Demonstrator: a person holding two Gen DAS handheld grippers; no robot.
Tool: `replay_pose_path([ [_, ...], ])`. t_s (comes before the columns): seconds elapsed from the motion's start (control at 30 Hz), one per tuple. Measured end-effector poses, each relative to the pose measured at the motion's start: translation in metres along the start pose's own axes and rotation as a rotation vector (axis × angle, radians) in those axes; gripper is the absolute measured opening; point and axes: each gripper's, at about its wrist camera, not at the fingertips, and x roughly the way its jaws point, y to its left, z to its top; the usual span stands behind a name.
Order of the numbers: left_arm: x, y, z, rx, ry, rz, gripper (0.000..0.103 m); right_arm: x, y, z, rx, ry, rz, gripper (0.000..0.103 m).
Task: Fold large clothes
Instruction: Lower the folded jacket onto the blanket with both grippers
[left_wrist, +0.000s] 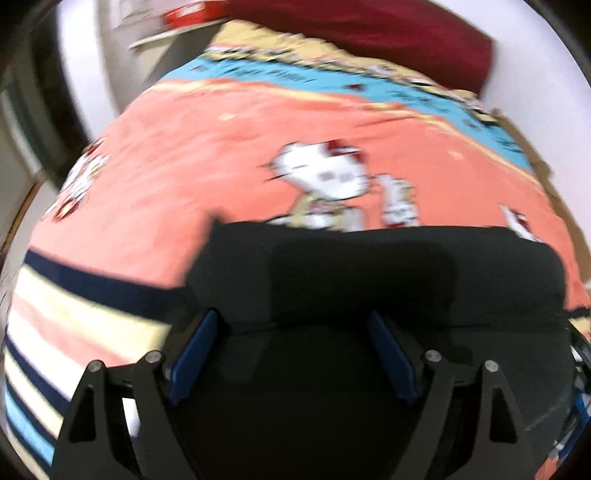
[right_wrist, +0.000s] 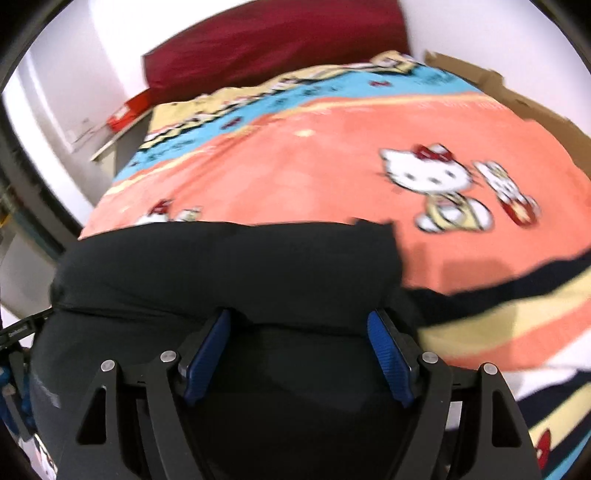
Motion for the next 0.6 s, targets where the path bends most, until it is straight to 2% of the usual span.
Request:
replay_pose_path([
  [0.07,-0.009,0.017,-0.004,-0.021,-0.01,0.076,0.084,-0.006,-0.008,-0.005,-0.013,0.006,-0.053,0.075],
  [0.1,-0.018,0.021,-0.007,-0.009,-0.04,0.122,0.083,-0.01,-0.009,-0.007,-0.021,0.006,-0.074,0.075],
  [0.13,-0.029,0.024,-0.011,-0.001,-0.074,0.136,0.083,-0.019,-0.01,-0.01,-0.033,-0.004,-0.096,0.075],
  [0.2,-0.051,0.029,-0.022,-0.01,-0.129,0.079,0.083,-0.041,-0.008,-0.016,-0.057,-0.05,-0.091,0.075],
  [0.33,-0.085,0.029,-0.057,-0.01,-0.204,-0.038,0.083,-0.086,0.018,-0.04,-0.136,-0.137,0.01,0.075],
  [0.43,-0.093,0.018,-0.079,0.026,-0.224,-0.097,0.083,-0.104,0.041,-0.061,-0.177,-0.164,0.08,0.078],
  [0.5,-0.085,0.009,-0.091,0.073,-0.209,-0.075,0.083,-0.106,0.056,-0.077,-0.2,-0.168,0.129,0.083],
  [0.6,-0.068,0.017,-0.103,0.058,-0.181,-0.013,0.084,-0.09,0.06,-0.093,-0.189,-0.109,0.136,0.083],
])
